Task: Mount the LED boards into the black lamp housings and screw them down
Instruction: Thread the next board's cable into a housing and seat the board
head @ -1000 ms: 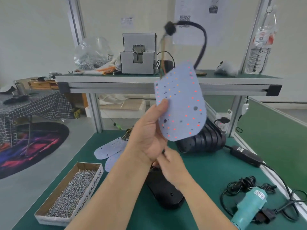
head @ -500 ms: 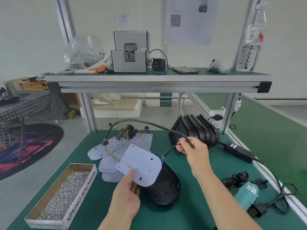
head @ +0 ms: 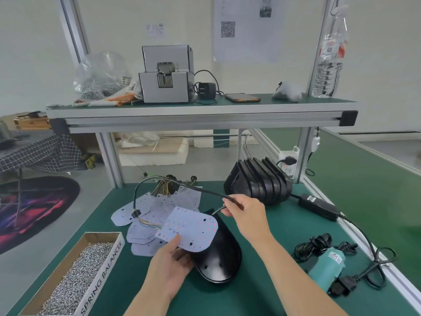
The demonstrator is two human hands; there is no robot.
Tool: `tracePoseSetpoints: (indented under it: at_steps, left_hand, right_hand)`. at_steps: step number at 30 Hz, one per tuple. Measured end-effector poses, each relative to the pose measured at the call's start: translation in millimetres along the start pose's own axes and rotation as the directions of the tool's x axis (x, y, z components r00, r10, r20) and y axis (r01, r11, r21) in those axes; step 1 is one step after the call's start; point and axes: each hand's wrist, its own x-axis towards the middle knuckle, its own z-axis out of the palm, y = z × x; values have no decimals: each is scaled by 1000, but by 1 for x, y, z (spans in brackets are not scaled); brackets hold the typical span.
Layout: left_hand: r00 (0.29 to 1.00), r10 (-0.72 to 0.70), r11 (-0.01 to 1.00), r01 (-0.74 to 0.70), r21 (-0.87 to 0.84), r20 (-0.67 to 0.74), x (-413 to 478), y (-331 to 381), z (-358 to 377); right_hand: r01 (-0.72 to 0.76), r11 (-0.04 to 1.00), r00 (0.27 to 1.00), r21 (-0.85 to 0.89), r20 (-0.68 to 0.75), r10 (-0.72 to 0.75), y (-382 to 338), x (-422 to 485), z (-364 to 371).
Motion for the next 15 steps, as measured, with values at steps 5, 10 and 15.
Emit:
tracePoseSetpoints:
  at_steps: [5, 10, 15]
  left_hand:
    - [973, 107, 993, -114, 27, 203, 4, 16, -13]
    - [926, 166, 982, -186, 28, 340, 0, 28, -18]
    - [920, 218, 974, -225, -18, 325, 0, 40, -20]
  right_hand:
    - [270, 951, 957, -152, 153, -248, -46, 2, -17]
    - [516, 792, 847, -326, 330, -416, -81, 0, -30]
    - [585, 675, 811, -449, 330, -484, -94, -3, -46]
